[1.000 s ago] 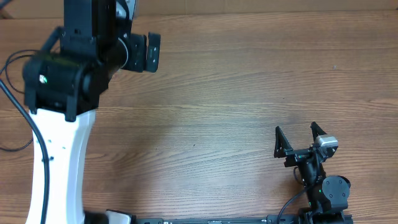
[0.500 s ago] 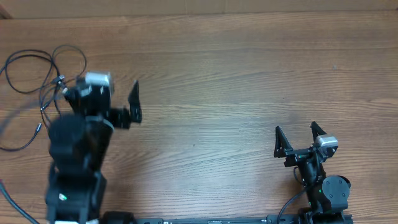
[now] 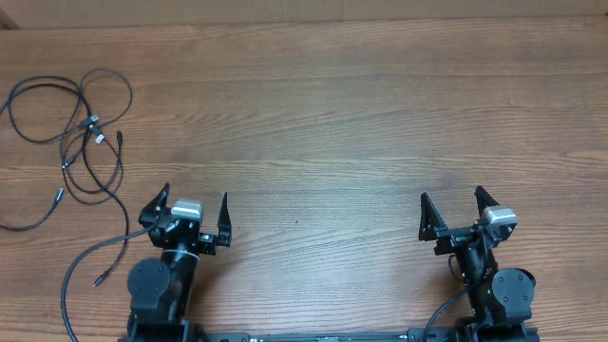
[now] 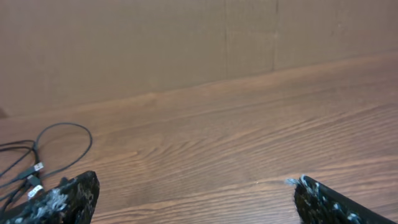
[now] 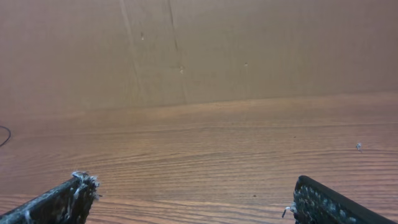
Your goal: Untangle cables
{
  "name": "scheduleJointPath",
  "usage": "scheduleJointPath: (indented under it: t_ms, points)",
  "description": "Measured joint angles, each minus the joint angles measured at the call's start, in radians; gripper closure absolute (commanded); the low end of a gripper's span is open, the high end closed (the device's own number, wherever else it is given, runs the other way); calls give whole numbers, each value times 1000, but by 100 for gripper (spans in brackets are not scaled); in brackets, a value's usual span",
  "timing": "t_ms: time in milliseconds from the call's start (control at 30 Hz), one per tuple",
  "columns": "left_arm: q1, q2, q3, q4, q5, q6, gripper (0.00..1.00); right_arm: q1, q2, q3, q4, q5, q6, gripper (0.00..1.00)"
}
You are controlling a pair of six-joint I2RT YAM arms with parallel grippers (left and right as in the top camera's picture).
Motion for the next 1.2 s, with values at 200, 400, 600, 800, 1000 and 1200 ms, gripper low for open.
scheduleJointPath:
  t_ms: [200,400,600,800,1000,1200]
  points:
    - [0,-114,-88,-5,-5,43,0,0,0,0,0,0,0,0]
    - [0,-217,-127,-37,-5,57,0,0,0,0,1,0,0,0]
    - [0,-224,-127,-47,-6,57,1,0,0,0,0,0,0,0]
    - [0,-224,-127,-47,-5,57,0,0,0,0,0,0,0,0]
    - [0,-224,-127,-47,-5,57,0,0,0,0,0,0,0,0]
    - [0,-224,-127,-48,-5,57,0,0,0,0,1,0,0,0]
